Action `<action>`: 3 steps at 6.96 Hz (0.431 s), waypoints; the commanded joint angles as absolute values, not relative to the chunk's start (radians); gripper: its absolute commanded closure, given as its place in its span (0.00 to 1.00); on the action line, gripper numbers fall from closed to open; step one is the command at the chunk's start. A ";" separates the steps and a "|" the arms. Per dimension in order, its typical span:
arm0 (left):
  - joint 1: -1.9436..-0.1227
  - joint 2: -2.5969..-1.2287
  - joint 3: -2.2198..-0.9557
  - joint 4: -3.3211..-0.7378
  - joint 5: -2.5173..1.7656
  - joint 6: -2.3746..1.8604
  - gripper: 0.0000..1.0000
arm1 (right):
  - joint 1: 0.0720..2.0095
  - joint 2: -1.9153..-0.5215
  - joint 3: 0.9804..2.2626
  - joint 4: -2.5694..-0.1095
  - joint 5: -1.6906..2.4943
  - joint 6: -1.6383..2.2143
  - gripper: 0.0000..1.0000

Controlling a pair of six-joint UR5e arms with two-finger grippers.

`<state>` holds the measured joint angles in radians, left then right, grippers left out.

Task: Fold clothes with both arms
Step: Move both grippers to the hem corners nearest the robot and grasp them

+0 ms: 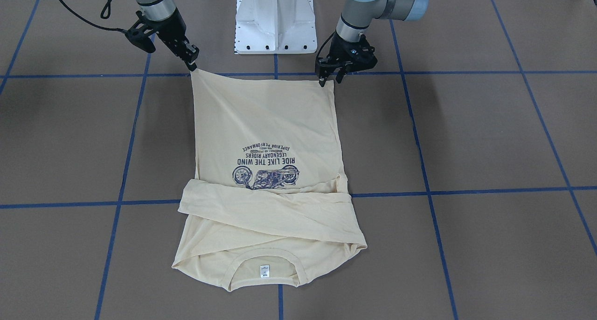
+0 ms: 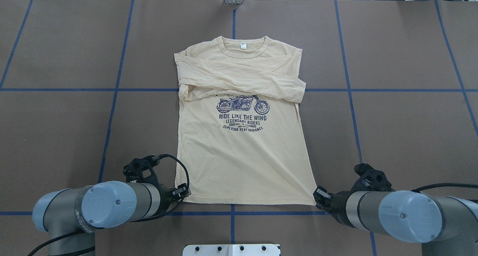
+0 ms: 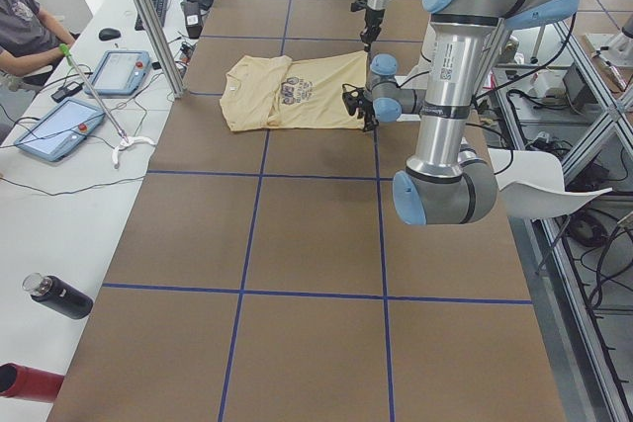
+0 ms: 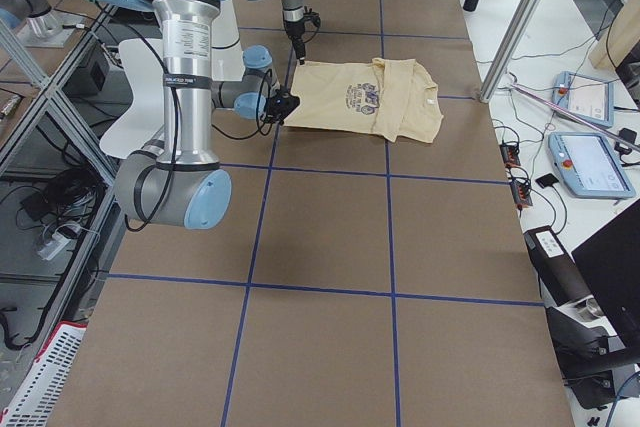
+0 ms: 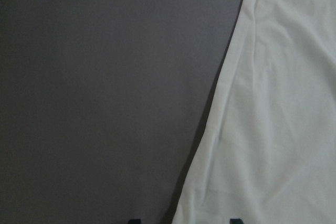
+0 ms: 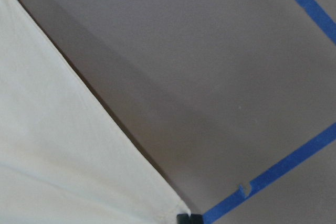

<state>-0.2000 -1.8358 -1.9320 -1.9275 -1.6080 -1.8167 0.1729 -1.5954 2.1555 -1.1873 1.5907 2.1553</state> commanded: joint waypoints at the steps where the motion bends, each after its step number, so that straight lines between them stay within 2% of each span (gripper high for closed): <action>1: -0.190 -1.835 -1.933 -1.927 -1.608 -1.824 0.47 | 0.170 -1.595 2.157 -1.187 1.591 2.155 1.00; 2: -0.190 -1.835 -1.933 -1.927 -1.606 -1.844 0.61 | 0.170 -1.595 2.157 -1.187 1.591 2.157 1.00; 3: -0.184 -1.835 -1.933 -1.925 -1.606 -1.870 1.00 | 0.172 -1.594 2.158 -1.187 1.591 2.157 1.00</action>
<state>-0.1891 -1.8348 -1.9327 -1.9263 -1.6066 -1.8435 0.1709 -1.5949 2.1571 -1.1873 1.5907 2.1563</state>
